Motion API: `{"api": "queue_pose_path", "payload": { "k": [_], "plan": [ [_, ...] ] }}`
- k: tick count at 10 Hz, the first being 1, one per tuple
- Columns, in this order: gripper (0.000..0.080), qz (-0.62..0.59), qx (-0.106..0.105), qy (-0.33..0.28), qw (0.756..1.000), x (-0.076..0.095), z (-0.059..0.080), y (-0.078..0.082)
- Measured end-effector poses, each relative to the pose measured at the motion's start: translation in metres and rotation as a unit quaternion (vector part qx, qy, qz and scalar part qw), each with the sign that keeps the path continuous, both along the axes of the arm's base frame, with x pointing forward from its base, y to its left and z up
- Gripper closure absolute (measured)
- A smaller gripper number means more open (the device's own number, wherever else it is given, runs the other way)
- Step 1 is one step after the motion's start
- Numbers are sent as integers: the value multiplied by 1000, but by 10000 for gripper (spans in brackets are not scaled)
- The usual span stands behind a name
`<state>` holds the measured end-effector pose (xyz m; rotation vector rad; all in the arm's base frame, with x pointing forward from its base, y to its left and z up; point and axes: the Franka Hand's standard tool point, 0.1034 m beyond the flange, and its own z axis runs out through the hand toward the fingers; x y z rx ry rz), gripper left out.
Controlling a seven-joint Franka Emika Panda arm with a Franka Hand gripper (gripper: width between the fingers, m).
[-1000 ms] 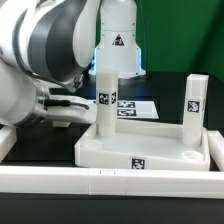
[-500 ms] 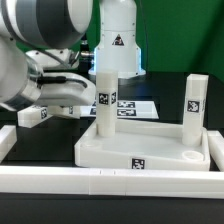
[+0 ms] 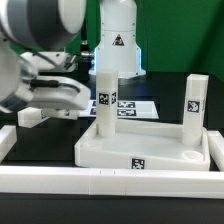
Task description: Assemble desk
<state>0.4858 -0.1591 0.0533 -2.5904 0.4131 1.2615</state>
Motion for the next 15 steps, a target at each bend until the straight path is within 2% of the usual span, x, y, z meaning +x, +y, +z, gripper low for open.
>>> {"api": "queue_pose_path", "payload": {
  "k": [2,3,4,5,7,8,13,14,15],
  "plan": [
    [503,3,-21,-66,998,14,15,2],
    [503,3,-36,-102,994,19,17,2],
    [503,1,-41,-118,992,16,24,6],
    [503,-1,-34,-106,994,15,34,10],
    [503,3,-36,-110,993,27,47,16],
    [503,8,-36,-114,993,28,45,20],
    [503,6,-37,-113,993,27,44,18],
    [503,5,-34,-109,993,27,54,21],
    [503,3,-33,-111,993,32,71,27]
  ]
}}
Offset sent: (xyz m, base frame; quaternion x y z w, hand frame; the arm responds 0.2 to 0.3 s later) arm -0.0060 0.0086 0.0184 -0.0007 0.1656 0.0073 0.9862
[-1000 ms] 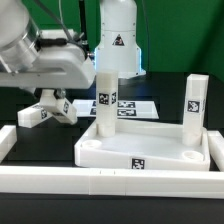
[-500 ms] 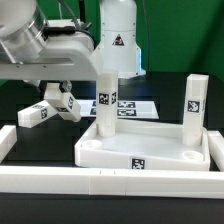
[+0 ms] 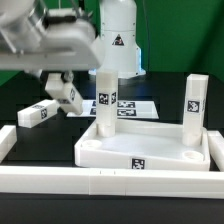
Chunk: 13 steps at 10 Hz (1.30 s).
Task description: Assemble desk
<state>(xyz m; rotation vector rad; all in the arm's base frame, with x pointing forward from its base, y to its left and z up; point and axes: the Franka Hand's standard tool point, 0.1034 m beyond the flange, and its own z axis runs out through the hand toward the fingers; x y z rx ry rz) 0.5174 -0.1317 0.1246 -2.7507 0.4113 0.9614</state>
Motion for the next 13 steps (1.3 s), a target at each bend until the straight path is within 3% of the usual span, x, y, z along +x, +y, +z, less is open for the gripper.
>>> {"api": "queue_pose_path", "payload": {
  "k": [1,2,8,9,10,12,13],
  "plan": [
    [503,-3,-1,0,1000,3,20,9],
    [503,-2,-1,-3,1000,6,30,15],
    [503,19,-14,-66,998,25,20,15],
    [503,25,-28,-118,992,35,23,16],
    [503,24,-35,-149,988,33,28,19],
    [503,20,-37,-165,985,31,38,21],
    [503,16,-33,-160,986,32,50,25]
  ]
}}
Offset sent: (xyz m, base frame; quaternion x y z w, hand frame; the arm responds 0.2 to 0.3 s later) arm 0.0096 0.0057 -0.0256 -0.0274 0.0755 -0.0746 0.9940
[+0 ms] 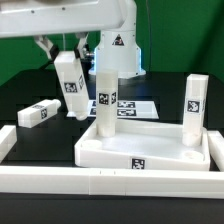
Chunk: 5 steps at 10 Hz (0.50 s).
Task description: Assemble desk
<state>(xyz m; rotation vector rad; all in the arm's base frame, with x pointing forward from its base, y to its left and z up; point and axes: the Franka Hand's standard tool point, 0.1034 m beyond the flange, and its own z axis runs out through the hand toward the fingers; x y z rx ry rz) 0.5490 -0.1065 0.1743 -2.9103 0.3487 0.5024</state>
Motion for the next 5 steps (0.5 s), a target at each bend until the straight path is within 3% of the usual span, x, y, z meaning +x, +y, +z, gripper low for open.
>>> {"api": "queue_pose_path", "payload": {
  "k": [1,5],
  "plan": [
    [503,-6,0,3,1000,2,10,6],
    [504,-3,0,3,1000,3,5,6]
  ]
}}
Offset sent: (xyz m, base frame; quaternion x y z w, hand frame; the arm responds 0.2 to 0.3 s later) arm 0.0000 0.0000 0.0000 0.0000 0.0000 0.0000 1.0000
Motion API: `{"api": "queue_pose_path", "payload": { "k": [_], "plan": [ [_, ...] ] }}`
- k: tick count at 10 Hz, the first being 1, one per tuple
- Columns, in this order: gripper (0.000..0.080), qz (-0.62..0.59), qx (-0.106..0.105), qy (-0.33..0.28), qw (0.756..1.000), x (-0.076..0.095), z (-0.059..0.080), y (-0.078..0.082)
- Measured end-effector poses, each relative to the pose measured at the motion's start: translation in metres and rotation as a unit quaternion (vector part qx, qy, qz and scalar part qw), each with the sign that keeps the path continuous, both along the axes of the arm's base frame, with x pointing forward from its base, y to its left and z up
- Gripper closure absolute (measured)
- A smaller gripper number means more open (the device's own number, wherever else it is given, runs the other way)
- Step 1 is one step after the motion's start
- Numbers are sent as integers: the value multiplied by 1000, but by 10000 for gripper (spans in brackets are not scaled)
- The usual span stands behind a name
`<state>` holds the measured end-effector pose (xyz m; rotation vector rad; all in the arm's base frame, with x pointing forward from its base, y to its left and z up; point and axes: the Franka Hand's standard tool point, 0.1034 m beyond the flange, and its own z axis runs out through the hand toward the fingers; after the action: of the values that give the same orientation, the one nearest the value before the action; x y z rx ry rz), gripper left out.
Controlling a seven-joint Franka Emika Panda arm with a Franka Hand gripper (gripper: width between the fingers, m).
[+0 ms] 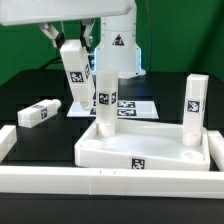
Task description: Assemble desk
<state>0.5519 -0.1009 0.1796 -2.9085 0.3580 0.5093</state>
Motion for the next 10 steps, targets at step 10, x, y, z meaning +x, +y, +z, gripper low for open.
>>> {"api": "queue_pose_path", "payload": {
  "k": [10],
  "plan": [
    [504,17,-35,-112,993,30,-2,51]
  ]
}}
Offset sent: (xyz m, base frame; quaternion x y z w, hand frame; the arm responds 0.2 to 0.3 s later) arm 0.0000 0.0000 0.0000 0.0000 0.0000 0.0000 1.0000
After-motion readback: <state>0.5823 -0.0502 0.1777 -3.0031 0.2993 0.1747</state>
